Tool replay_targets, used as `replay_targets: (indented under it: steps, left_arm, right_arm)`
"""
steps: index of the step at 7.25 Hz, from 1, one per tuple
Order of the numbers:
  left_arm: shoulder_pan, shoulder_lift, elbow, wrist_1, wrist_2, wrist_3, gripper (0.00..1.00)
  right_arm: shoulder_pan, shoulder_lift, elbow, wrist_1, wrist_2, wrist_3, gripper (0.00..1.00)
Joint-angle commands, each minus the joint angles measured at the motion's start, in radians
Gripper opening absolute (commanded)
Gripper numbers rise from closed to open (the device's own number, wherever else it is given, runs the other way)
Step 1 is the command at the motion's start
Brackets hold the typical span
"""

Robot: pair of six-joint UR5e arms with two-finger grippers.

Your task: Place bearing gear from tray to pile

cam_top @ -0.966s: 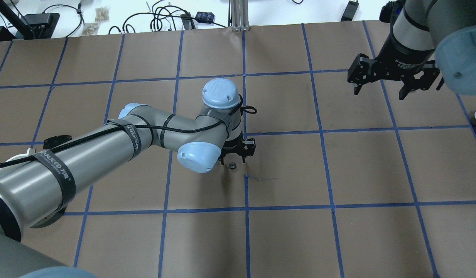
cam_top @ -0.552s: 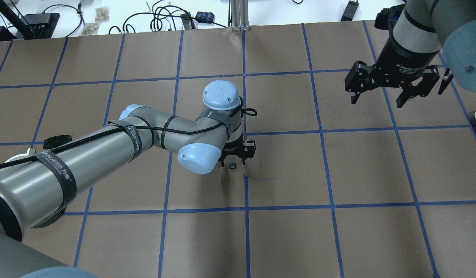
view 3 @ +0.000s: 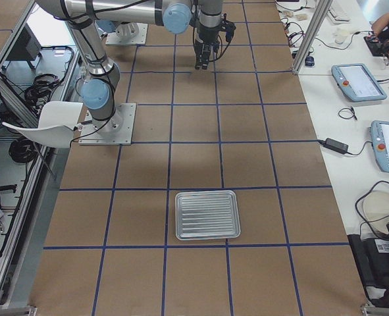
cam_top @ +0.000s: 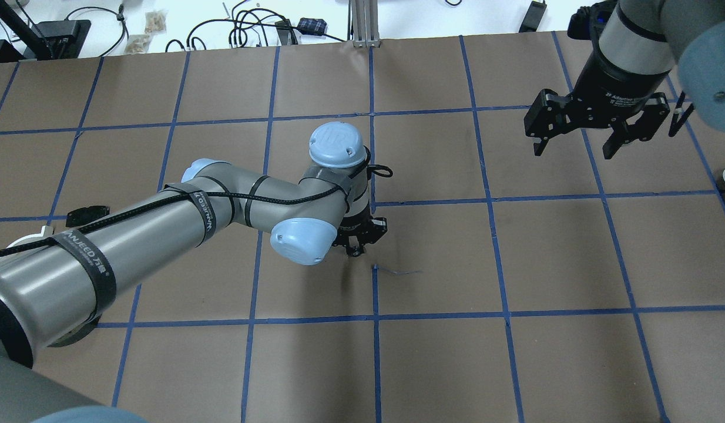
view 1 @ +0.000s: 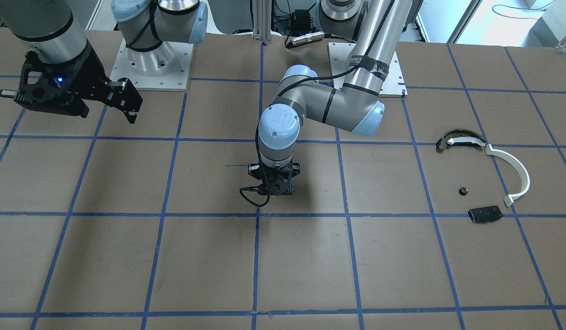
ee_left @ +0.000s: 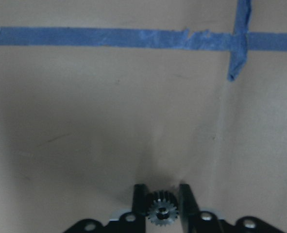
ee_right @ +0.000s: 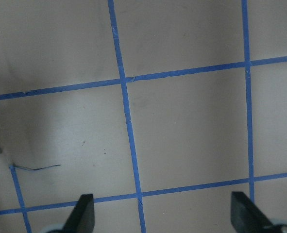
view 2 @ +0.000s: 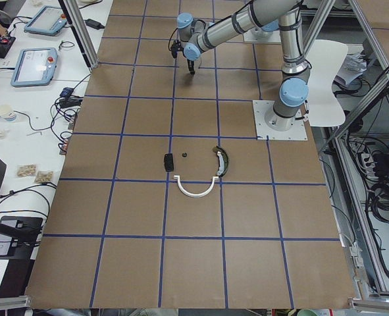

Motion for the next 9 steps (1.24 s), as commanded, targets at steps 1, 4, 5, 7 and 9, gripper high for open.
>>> replay_targets:
  steps: [1, 4, 5, 7, 9]
  left_arm:
    - [0.073, 0.045, 0.030, -0.101, -0.001, 0.093, 0.00]
    - [0.423, 0.150, 0.036, -0.305, 0.097, 0.573, 0.00]
    - [0.563, 0.185, 0.015, -0.307, 0.172, 0.777, 0.00]
    - [0.799, 0.190, -0.010, -0.269, 0.165, 1.015, 0.00]
    - [0.924, 0.143, -0.060, -0.118, 0.157, 1.082, 0.00]
  right_arm:
    - [0.010, -0.002, -0.003, 0.001, 0.003, -0.009, 1.00]
    - [0.035, -0.002, 0.000, -0.008, 0.005, -0.007, 1.00]
    - [0.035, 0.001, -0.001, -0.011, 0.008, -0.007, 1.00]
    - [0.033, 0.003, 0.002, -0.011, 0.008, -0.009, 1.00]
    - [0.033, 0.001, 0.004, -0.013, 0.011, -0.007, 1.00]
